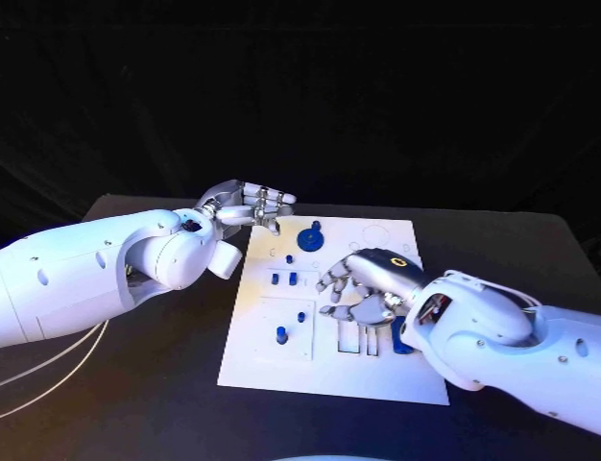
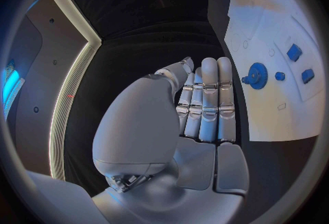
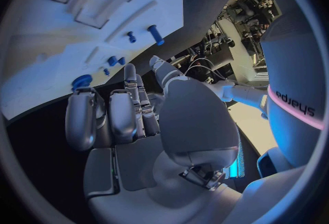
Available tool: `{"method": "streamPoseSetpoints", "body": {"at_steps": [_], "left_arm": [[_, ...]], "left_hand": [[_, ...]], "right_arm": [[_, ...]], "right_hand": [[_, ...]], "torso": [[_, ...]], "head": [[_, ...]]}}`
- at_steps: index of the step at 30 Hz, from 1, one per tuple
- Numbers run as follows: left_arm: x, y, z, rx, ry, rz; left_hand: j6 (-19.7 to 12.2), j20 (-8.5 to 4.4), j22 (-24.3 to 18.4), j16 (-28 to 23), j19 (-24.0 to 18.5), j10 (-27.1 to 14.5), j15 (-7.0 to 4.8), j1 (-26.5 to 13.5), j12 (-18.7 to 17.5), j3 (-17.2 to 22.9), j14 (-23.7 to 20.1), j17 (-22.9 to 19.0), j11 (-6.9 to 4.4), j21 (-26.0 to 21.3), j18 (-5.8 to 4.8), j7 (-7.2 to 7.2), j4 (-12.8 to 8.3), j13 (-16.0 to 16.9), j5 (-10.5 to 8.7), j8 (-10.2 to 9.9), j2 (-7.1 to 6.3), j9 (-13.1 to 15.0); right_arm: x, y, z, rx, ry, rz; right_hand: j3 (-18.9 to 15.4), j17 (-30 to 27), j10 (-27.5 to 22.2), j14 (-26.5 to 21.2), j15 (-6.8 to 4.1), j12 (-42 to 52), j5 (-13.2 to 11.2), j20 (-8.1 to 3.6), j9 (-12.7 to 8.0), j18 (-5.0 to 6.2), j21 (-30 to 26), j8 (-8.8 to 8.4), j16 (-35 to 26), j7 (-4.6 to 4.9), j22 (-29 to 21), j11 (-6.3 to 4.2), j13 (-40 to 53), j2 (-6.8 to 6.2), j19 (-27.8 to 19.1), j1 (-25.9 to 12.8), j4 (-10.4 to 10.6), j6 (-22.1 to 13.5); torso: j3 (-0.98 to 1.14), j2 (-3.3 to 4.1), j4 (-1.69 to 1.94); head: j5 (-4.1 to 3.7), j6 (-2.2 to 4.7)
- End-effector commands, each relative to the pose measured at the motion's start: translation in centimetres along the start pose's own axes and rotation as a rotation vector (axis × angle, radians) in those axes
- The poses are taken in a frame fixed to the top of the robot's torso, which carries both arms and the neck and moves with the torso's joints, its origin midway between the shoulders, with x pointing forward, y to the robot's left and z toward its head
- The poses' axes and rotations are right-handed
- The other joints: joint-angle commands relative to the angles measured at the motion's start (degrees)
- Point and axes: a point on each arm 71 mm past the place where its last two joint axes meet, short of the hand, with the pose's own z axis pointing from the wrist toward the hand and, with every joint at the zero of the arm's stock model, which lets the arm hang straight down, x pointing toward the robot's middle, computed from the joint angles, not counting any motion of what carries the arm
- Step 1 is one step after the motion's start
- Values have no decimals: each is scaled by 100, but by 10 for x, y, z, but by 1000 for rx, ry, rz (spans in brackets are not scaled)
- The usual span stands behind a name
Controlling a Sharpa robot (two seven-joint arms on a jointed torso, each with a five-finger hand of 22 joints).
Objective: Assemble the parts on the task board
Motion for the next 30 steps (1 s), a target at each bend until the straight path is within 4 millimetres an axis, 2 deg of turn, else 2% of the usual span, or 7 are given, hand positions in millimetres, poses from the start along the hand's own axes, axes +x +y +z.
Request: {"method": "streamPoseSetpoints", "body": {"at_steps": [1, 3, 4, 8, 10, 20, 30], "left_arm": [[3, 0, 0, 4, 18, -9], [3, 0, 0, 3, 17, -8], [2, 0, -1, 3, 17, -8], [2, 1, -1, 0, 16, -7], [2, 1, -1, 0, 17, -7], [2, 4, -1, -5, 18, -7], [0, 4, -2, -7, 15, -6]], "left_hand": [[-12, 6, -6, -23, 14, -49, 15, 9, 39, -47, -40, -5, -7, -30, 28, 22, 3, -7, 16, -21, 52, -10], [-12, 6, -6, -23, 14, -49, 15, 9, 39, -47, -40, -5, -7, -30, 28, 22, 3, -7, 16, -21, 52, -10], [-12, 6, -6, -23, 14, -49, 15, 9, 39, -47, -40, -5, -7, -30, 28, 22, 3, -7, 16, -21, 52, -10], [-12, 6, -6, -23, 14, -49, 15, 9, 39, -47, -40, -5, -7, -30, 28, 22, 3, -7, 16, -21, 52, -10], [-12, 6, -6, -23, 14, -49, 15, 9, 39, -47, -40, -5, -7, -30, 28, 22, 3, -7, 16, -21, 52, -10], [-12, 6, -6, -23, 14, -49, 15, 9, 39, -47, -40, -5, -7, -30, 28, 22, 3, -7, 16, -21, 52, -10], [-12, 9, -9, -26, 12, -53, 17, 0, 46, -58, -42, -10, -7, -36, 27, 21, 7, -7, 16, -19, 53, -10]], "right_arm": [[-9, -26, -20, 180, 58, 201], [-15, -38, -34, 241, 66, 214], [-18, -43, -41, 269, 70, 217], [-23, -56, -61, 355, 82, 206], [-24, -61, -69, 393, 84, 190], [-8, -67, -89, 501, 109, 72], [3, -70, -92, 547, 111, -6]], "right_hand": [[-174, 189, 467, 115, -147, 499, 34, -108, 58, 18, 194, 120, 118, -118, 811, -161, 358, 3, 112, -108, 97, 164], [-379, 500, 528, 201, -229, 1130, 103, -203, 126, -39, 430, 212, 326, -186, 939, -242, 948, 4, 243, -162, 185, 200], [-532, 705, 483, 243, -228, 2000, 168, -258, 201, -66, 563, 297, 466, -213, 1014, -293, 1862, 32, 314, -164, 253, 202], [-942, 1330, 634, 333, -249, 4541, 696, -271, 439, -155, 933, 528, 861, -298, 1215, -319, 4645, 116, 493, -269, 512, 137], [-1142, 1524, 722, 354, -277, 5223, 717, -243, 570, -185, 1045, 639, 979, -286, 1275, -326, 5415, 175, 545, -259, 623, 66], [-1675, 1963, 878, 415, -271, 5934, 794, -258, 906, -251, 1338, 927, 1230, -305, 1418, -311, 6320, 312, 686, -334, 1109, -50], [-1910, 2014, 879, 418, -283, 5956, 862, -265, 1043, -265, 1394, 1051, 1258, -331, 1444, -329, 6400, 330, 714, -425, 1233, -50]], "torso": [[-28, -17, -8], [-27, -26, -26], [-25, -30, -37], [-24, -50, -66], [-31, -57, -73], [-36, -59, -78], [-34, -58, -80]], "head": [[-120, 20], [-150, 23], [-163, 9], [-251, -12], [-311, -18], [-417, -72], [-441, -83]]}}
